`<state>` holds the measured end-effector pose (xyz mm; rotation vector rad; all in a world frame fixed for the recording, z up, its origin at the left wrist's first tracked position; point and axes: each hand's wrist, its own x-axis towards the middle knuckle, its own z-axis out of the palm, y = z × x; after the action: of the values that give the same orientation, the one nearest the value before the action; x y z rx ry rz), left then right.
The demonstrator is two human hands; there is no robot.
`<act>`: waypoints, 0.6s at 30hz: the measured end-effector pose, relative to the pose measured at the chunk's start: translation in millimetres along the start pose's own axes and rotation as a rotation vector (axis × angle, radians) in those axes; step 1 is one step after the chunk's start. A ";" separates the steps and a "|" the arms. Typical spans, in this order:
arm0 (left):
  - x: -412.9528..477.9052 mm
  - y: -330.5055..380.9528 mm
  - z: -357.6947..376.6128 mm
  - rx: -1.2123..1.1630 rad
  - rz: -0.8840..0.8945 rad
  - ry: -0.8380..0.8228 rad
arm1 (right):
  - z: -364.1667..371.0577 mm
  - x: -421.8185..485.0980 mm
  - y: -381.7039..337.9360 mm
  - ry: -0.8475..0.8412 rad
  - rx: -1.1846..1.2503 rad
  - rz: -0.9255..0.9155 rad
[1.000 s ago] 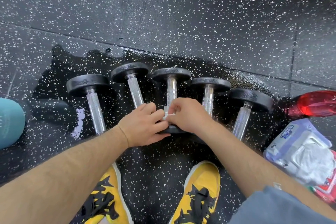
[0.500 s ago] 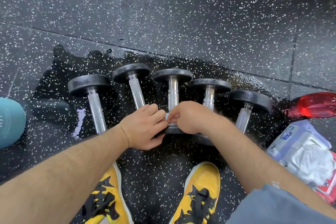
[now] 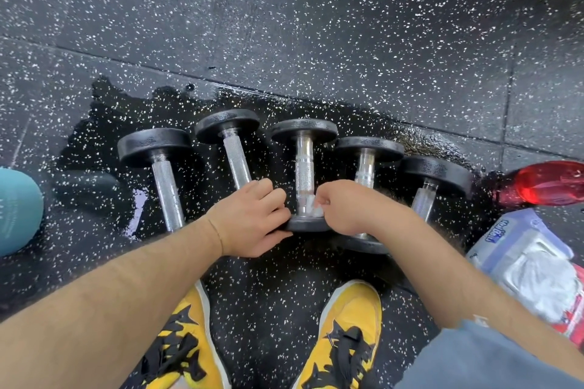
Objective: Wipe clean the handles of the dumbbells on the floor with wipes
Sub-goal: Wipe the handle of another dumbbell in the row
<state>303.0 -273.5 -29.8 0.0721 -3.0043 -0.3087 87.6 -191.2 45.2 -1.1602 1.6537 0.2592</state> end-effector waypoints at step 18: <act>0.3 0.9 -1.7 0.030 0.001 -0.025 | 20.3 15.5 -2.1 0.166 0.538 0.178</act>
<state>302.9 -273.0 -27.9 0.0696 -3.0342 -0.2671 102.2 -187.5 24.4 -0.6421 1.8243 -0.1725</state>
